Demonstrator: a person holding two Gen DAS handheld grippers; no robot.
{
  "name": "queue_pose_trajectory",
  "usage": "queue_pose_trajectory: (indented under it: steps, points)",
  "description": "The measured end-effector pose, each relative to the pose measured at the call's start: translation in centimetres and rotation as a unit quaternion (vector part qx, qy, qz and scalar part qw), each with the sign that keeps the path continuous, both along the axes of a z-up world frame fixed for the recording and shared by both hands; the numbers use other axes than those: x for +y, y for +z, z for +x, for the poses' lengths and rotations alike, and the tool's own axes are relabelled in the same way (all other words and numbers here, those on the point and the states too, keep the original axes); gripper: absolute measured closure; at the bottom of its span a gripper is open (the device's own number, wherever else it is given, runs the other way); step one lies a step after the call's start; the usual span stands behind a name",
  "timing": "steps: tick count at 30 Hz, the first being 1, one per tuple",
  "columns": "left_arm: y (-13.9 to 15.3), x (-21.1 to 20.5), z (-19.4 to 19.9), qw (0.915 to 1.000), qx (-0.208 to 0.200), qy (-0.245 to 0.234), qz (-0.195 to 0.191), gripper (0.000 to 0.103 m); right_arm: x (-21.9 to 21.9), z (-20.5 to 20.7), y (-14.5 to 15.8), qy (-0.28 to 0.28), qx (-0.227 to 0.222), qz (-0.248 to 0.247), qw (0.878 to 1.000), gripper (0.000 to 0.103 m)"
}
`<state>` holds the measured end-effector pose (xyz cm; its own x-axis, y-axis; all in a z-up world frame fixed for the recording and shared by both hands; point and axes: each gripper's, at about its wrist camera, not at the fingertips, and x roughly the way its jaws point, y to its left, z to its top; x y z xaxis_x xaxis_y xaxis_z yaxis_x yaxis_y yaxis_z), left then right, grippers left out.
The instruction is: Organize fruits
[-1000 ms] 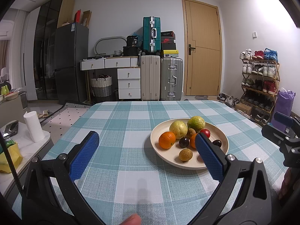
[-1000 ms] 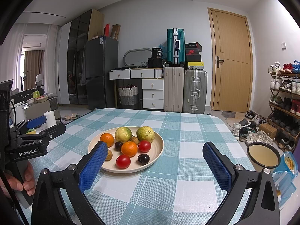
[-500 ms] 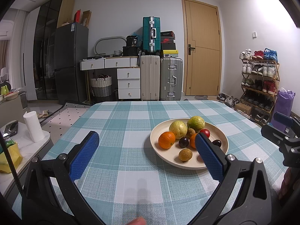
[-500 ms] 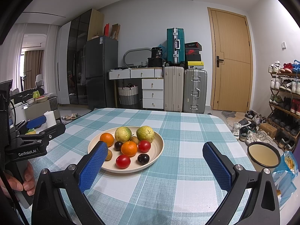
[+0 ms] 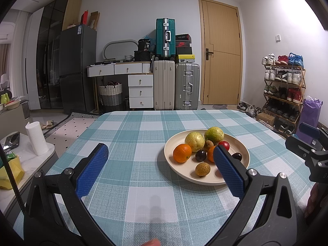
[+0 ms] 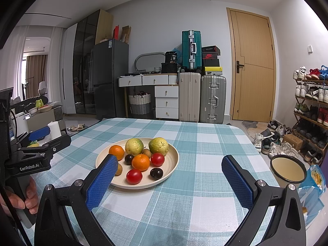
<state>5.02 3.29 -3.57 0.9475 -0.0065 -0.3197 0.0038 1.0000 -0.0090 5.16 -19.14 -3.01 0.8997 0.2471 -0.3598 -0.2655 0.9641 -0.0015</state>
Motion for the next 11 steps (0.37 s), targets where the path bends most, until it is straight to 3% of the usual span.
queue_pose_trajectory:
  steps: [11]
  points:
    - [0.01,-0.05,-0.08,1.0,0.0,-0.001,0.0,0.001,-0.01,-0.01,0.03,0.0,0.0,0.0,1.0,0.0]
